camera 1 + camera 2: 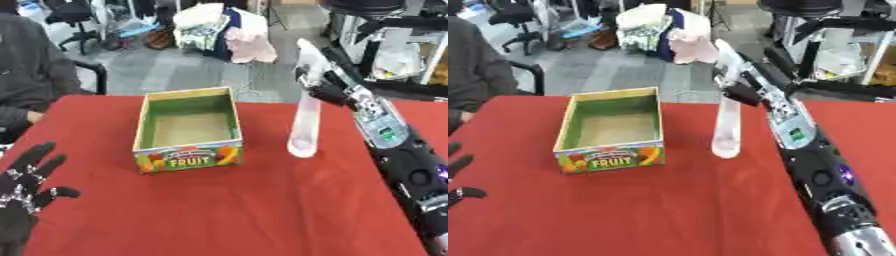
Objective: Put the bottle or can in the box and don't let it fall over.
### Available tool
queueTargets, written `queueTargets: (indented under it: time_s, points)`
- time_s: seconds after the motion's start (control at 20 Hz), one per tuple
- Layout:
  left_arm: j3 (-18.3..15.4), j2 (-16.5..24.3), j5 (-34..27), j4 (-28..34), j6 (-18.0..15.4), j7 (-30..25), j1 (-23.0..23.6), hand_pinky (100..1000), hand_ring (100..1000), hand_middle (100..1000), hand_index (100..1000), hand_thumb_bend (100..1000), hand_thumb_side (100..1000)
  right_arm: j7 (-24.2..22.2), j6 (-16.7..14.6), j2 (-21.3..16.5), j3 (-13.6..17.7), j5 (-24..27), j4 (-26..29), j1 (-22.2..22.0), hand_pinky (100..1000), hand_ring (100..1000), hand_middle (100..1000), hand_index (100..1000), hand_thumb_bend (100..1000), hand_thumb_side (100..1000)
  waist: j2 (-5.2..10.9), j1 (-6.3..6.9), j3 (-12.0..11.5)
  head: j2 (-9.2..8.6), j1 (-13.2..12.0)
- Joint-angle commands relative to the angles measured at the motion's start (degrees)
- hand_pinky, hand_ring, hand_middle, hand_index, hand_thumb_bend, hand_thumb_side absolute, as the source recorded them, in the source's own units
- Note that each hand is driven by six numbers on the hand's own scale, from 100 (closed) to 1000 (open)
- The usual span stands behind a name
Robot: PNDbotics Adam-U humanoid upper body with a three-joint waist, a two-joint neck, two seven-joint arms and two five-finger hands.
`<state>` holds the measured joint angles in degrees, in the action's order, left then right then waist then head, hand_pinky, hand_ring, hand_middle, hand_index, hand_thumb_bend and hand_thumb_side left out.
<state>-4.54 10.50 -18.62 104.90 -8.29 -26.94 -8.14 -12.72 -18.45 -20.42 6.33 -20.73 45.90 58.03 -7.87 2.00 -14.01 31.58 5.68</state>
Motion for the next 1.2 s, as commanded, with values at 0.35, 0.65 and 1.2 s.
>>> queueTargets:
  time_s: [0.35,0.65,1.2]
  points:
    - [0.4,0.2,-0.8,0.9,0.2,-0.6,-1.1,663,1000,1000,1000,177,893,-4.8,-0.7,-1.4,0.0,-0.3,1.5,1.9,927,1000,1000,1000,100,451,0.38,-0.18,-0.6,-1.07,0.6]
    - [0.3,0.2,-0.8,1.0,0.3,-0.6,-1.1,664,1000,1000,1000,177,893,-6.8,-1.5,-1.1,-0.2,0.2,3.8,2.0,915,1000,1000,1000,100,425,0.41,-0.28,-0.5,-1.22,0.8]
    - [0.4,0.2,-1.0,1.1,0.4,-0.7,-1.2,666,1000,1000,1000,178,891,-10.7,2.6,-1.2,-0.8,1.7,4.3,2.0,896,1000,1000,991,100,425,0.46,-0.3,-0.5,-1.44,1.1]
